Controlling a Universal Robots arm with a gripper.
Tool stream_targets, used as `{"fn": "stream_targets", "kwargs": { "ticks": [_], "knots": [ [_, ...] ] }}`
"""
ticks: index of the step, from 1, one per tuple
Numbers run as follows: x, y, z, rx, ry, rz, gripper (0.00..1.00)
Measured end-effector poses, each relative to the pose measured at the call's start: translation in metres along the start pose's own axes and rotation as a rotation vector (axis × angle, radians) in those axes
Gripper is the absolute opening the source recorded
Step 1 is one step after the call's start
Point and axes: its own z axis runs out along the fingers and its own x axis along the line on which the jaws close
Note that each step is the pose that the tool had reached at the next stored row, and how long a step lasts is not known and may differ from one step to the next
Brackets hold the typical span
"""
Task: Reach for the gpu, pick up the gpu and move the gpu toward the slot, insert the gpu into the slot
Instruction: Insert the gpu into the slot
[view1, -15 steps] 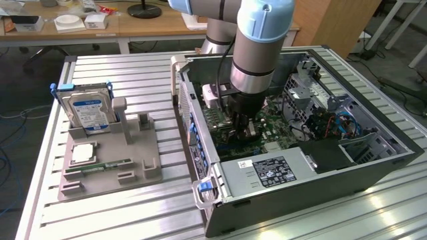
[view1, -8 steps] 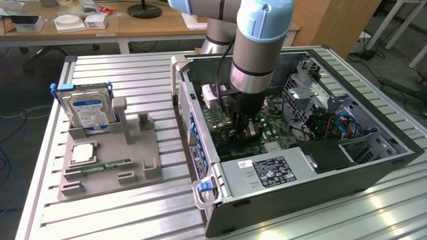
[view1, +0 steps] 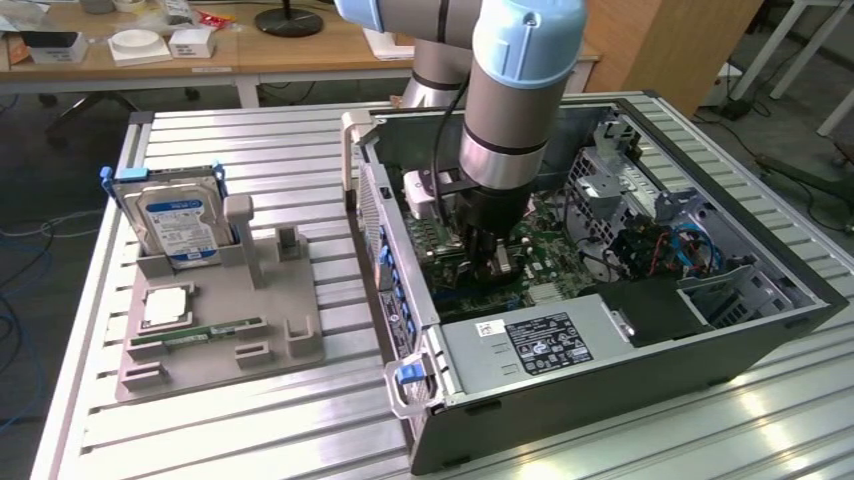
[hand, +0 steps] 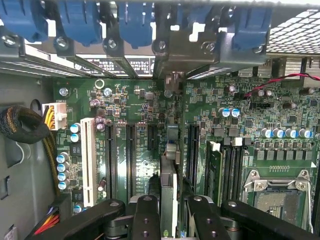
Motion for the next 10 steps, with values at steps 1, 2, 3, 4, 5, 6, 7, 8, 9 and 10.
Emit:
{"fn": "stream_targets", "kwargs": {
  "ticks": [1,2,3,4,5,6,7,8,9,10],
  "knots": [
    [0.0,0.0,0.0,0.0001,0.0,0.0,0.26],
    [0.0,0.0,0.0,0.0001,-0.0001,0.0,0.26],
    [0.0,0.0,0.0,0.0001,-0.0001,0.0,0.26],
    [0.0,0.0,0.0,0.0001,-0.0001,0.0,0.26],
    [0.0,0.0,0.0,0.0001,-0.0001,0.0,0.26],
    [0.0,0.0,0.0,0.0001,0.0,0.0,0.26],
    [0.0,0.0,0.0,0.0001,-0.0001,0.0,0.26],
    [0.0,0.0,0.0,0.0001,-0.0001,0.0,0.26],
    [0.0,0.0,0.0,0.0,0.0,0.0,0.26],
    [0.0,0.0,0.0001,0.0001,-0.0001,0.0,0.26]
  ]
}}
